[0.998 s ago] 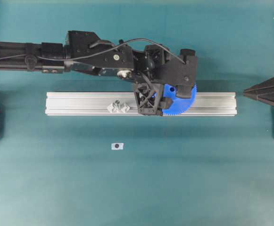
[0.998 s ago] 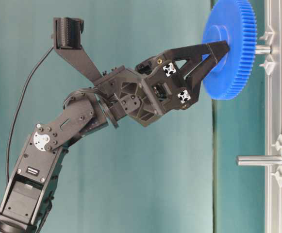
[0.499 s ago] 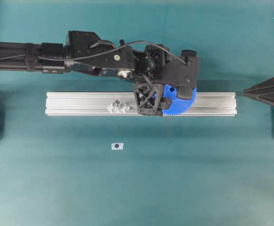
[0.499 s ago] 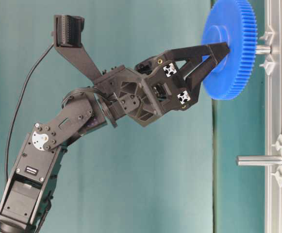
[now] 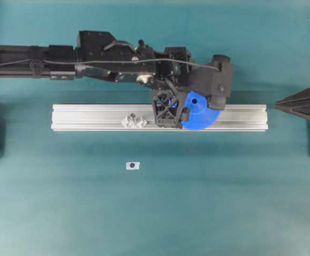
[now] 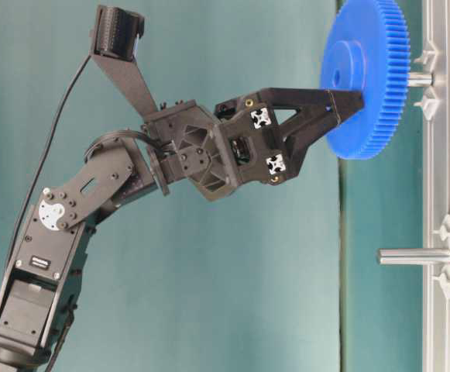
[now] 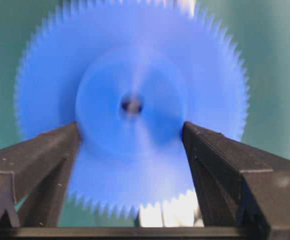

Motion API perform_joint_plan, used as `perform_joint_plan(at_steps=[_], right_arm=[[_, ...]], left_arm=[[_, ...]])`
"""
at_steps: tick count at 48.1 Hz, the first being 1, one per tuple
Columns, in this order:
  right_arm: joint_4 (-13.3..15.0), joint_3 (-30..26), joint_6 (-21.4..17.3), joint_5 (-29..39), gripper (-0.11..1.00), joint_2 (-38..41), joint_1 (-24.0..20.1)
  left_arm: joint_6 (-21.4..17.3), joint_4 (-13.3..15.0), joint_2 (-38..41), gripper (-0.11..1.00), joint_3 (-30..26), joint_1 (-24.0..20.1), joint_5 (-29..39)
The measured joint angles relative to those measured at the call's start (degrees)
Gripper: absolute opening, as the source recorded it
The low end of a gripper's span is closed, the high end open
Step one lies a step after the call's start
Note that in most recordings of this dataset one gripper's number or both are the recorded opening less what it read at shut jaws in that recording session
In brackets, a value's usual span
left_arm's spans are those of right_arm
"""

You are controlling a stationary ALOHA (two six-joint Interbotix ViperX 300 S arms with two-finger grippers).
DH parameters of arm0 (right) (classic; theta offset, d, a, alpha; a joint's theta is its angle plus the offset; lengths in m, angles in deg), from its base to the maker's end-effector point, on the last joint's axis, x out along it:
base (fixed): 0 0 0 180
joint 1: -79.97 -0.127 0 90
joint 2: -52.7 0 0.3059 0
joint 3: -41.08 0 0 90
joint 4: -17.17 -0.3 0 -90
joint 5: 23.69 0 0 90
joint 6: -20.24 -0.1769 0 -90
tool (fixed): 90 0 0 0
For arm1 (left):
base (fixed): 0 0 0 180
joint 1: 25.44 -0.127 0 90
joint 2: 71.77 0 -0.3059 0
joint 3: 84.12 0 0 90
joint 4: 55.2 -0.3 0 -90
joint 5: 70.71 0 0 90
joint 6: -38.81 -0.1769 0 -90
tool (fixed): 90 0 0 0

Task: Find the location of the shaft and insert the large gear.
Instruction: 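Push the gear onto the shaft with the left gripper, then open the left gripper to release the gear on the shaft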

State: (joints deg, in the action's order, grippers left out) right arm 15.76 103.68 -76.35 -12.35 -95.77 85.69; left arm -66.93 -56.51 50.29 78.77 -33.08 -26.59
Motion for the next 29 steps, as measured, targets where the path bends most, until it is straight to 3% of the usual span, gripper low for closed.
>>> perform_joint_plan(at_steps=[16,29], right_arm=[[0.0,0.0,0.0,0.0,0.01,0.0,0.0],[0.0,0.0,0.0,0.0,0.01,0.0,0.0]], left_arm=[[0.0,0.0,0.0,0.82,-0.8,0.0,0.4],[-0.3,0.0,0.1,0.82,-4.6,-0.1,0.4]])
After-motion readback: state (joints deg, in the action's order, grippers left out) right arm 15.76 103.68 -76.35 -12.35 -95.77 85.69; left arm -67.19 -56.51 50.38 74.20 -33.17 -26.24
